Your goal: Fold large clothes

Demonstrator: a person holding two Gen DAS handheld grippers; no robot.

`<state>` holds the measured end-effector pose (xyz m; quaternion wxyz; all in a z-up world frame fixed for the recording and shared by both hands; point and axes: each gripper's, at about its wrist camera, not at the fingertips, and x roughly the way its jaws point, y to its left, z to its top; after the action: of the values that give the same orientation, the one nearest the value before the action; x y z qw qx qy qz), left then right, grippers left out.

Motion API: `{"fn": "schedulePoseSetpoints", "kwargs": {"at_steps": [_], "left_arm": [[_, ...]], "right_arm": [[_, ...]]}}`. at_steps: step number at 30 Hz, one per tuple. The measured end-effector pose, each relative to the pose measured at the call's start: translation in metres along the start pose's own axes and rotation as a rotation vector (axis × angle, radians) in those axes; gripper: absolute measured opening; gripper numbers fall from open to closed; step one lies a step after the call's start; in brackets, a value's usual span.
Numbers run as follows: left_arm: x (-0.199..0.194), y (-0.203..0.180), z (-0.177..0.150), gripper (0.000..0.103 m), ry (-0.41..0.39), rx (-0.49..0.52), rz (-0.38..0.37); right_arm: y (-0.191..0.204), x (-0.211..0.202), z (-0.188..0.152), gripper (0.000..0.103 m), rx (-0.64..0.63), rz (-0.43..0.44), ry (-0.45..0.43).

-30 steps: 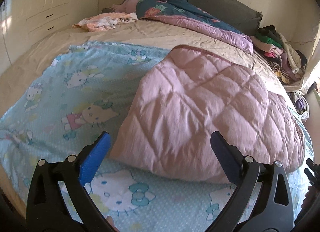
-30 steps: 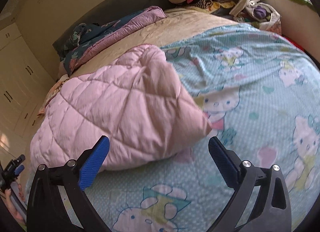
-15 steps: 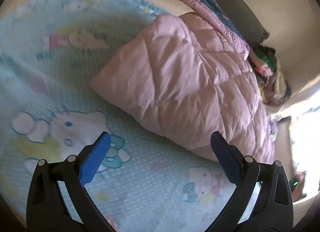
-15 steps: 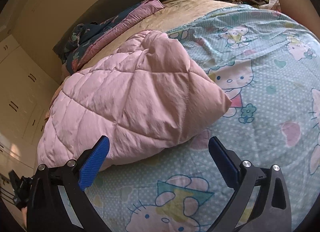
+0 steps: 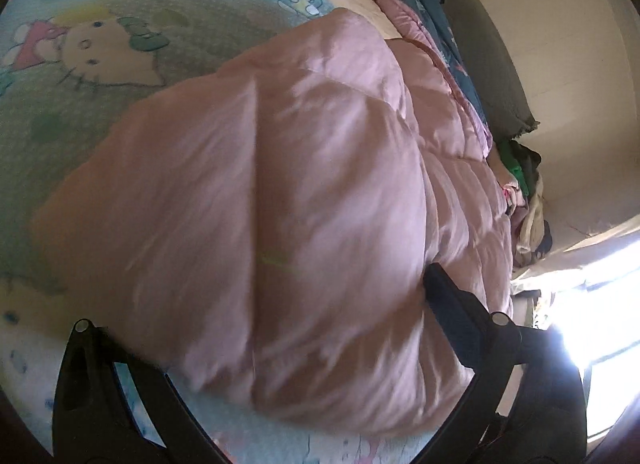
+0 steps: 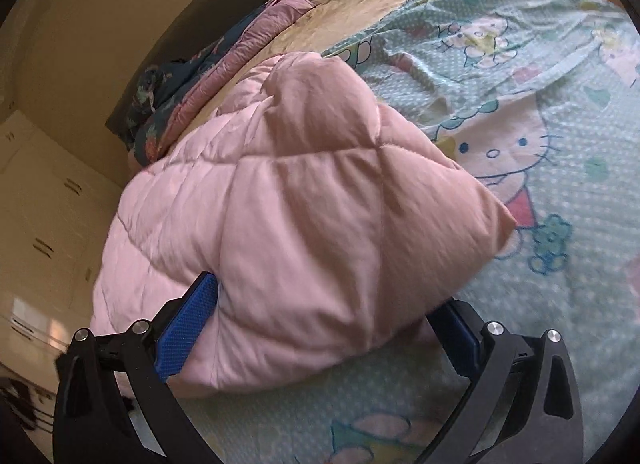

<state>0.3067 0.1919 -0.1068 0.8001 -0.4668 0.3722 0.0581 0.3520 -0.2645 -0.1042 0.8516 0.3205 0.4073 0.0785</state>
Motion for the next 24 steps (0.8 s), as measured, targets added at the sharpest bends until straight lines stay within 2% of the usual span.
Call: {"fn": "schedulePoseSetpoints", "kwargs": {"at_steps": [4,10,12,13,14,17,22,24], "left_arm": [[0.005,-0.002,0.001,0.095,-0.028,0.017,0.003],[0.01,-0.007,0.006,0.094,-0.058,0.052,0.028],[0.007,-0.009,0.005,0.091,-0.068,0.071,0.04],[0.007,-0.011,0.005,0.09,-0.074,0.084,0.045],[0.007,-0.014,0.006,0.085,-0.079,0.1,0.052],[0.003,-0.026,0.007,0.074,-0.102,0.166,0.077],[-0.003,-0.039,0.006,0.06,-0.121,0.237,0.103],[-0.008,-0.045,0.005,0.05,-0.131,0.278,0.113]], "right_arm": [[-0.003,0.012,0.008,0.099,0.044,0.044,-0.02],[0.003,0.026,0.016,0.099,0.055,0.063,-0.046],[0.004,0.027,0.016,0.098,0.052,0.063,-0.055],[0.006,0.027,0.016,0.092,0.045,0.066,-0.061],[0.008,0.027,0.016,0.081,0.039,0.075,-0.065],[0.017,0.023,0.015,0.061,-0.011,0.105,-0.072],[0.037,0.013,0.016,0.049,-0.127,0.059,-0.098],[0.045,0.009,0.015,0.045,-0.167,0.044,-0.109]]}}
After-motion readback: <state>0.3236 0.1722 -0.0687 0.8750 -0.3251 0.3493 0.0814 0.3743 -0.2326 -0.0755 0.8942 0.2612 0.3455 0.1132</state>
